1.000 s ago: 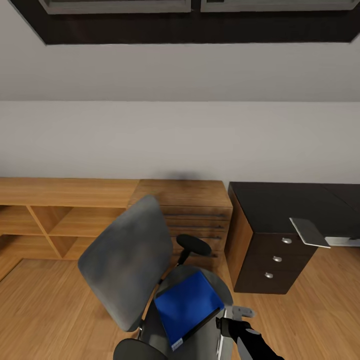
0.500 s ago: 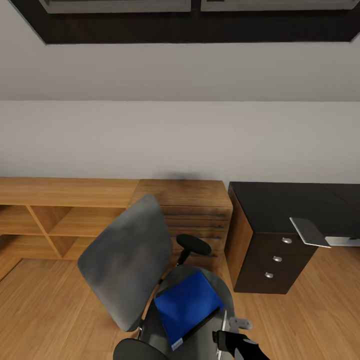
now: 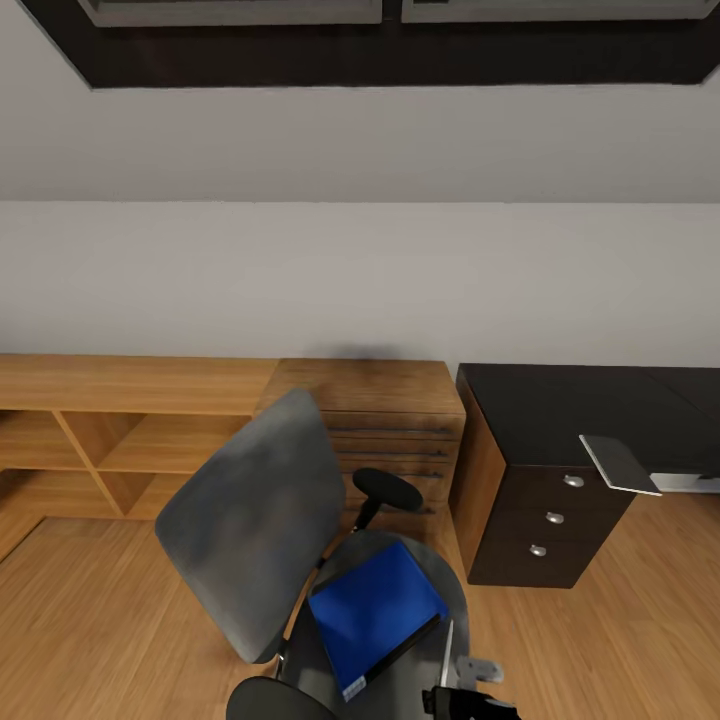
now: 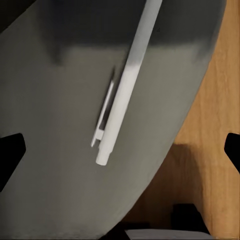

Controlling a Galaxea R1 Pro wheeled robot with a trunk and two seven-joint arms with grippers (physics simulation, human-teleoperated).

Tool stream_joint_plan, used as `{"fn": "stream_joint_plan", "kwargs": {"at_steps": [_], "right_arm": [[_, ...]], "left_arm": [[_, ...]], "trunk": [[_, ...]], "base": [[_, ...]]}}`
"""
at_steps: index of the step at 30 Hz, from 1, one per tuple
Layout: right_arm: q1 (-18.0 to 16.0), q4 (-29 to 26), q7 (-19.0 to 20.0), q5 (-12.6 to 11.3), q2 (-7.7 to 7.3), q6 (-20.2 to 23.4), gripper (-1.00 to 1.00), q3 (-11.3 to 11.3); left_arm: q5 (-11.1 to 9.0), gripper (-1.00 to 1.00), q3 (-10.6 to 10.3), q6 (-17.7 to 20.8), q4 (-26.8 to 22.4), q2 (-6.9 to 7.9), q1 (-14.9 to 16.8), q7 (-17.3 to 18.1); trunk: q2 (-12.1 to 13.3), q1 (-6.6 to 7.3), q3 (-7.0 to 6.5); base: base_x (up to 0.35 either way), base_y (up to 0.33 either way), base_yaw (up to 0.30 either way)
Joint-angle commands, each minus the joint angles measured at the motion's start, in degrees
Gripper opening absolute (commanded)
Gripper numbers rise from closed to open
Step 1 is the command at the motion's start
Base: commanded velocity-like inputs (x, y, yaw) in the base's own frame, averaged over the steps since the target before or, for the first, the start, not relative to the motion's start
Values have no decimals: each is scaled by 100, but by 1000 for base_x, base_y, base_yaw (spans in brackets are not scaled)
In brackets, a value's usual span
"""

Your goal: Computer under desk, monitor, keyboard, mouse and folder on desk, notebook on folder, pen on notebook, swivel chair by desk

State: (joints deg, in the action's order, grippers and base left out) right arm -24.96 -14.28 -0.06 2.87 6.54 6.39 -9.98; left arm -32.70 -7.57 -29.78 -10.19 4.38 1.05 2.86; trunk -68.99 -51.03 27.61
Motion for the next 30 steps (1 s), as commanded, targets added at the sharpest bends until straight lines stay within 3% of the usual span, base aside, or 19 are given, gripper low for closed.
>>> {"fn": "stream_joint_plan", "kwargs": {"at_steps": [1,30], "right_arm": [[-1,19,1,30,5,34,100,-37],[-2,215,6,30,5,29,100,-39]], "left_arm": [[-61,100,-34,-19,7,3,3,30],[-61,100,-35,-24,9,10,4,31]], "trunk": [[-3,0,6],[-3,0,6]], "base": [[0,0,0],[0,0,0]]}}
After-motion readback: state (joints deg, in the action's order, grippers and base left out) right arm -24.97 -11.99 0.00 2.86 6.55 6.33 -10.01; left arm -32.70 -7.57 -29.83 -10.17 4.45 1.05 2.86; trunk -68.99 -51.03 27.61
